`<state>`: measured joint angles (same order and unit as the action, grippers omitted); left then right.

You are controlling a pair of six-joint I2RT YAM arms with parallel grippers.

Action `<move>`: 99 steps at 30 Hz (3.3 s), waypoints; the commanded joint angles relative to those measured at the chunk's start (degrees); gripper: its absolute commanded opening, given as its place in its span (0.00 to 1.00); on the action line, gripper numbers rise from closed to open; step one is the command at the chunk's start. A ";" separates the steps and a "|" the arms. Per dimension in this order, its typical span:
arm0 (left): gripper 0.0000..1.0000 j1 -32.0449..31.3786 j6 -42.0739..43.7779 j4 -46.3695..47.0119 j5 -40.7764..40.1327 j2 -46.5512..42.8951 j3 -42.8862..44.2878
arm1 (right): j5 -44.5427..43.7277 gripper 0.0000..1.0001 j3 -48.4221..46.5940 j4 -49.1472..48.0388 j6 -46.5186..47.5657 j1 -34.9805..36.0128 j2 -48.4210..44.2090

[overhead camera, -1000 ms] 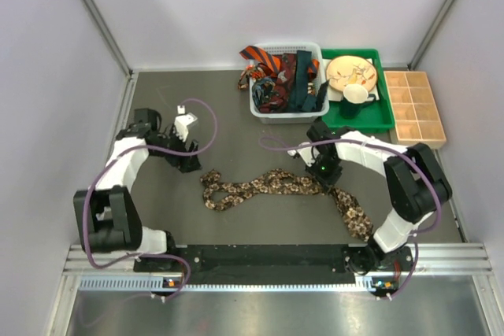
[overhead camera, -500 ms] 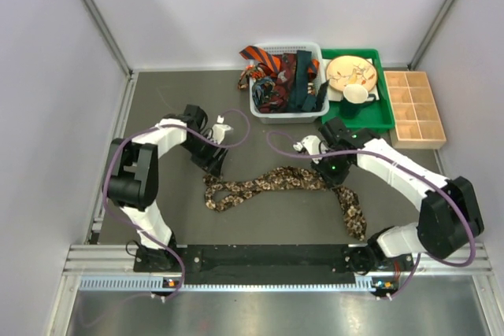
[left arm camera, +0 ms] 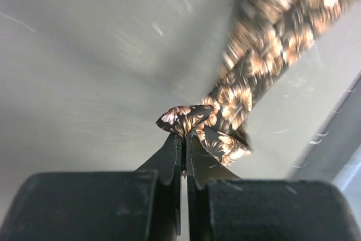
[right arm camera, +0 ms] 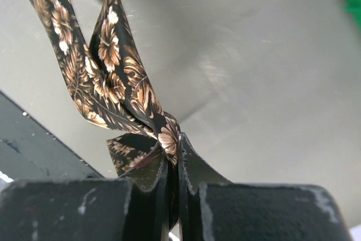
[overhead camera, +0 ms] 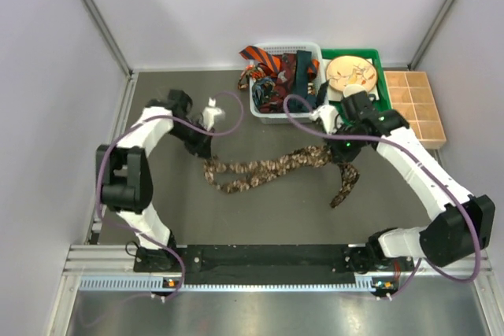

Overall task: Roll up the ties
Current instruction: Flatten out the tie at the center of the board.

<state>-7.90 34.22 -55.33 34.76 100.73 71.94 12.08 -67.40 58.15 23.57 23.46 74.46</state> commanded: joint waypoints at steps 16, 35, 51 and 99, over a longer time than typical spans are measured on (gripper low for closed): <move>0.65 14.22 59.56 -5.13 -1.38 -35.45 -23.80 | 16.40 0.00 2.01 18.84 20.19 -7.82 12.65; 0.77 -12.55 35.16 -6.65 -6.71 -38.24 -28.95 | 14.21 0.00 1.92 15.94 16.51 -9.22 12.20; 0.08 -15.58 28.71 12.36 -28.92 -40.06 -34.25 | 6.12 0.00 2.28 25.33 25.38 -9.14 8.78; 0.80 0.34 35.49 16.83 -13.85 -26.81 -26.76 | -1.36 0.88 -5.12 17.43 28.63 -28.47 14.34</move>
<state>-7.90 73.08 -39.44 19.66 77.25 44.77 10.59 -75.22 74.50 50.83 -1.10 97.91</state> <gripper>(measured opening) 0.804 0.962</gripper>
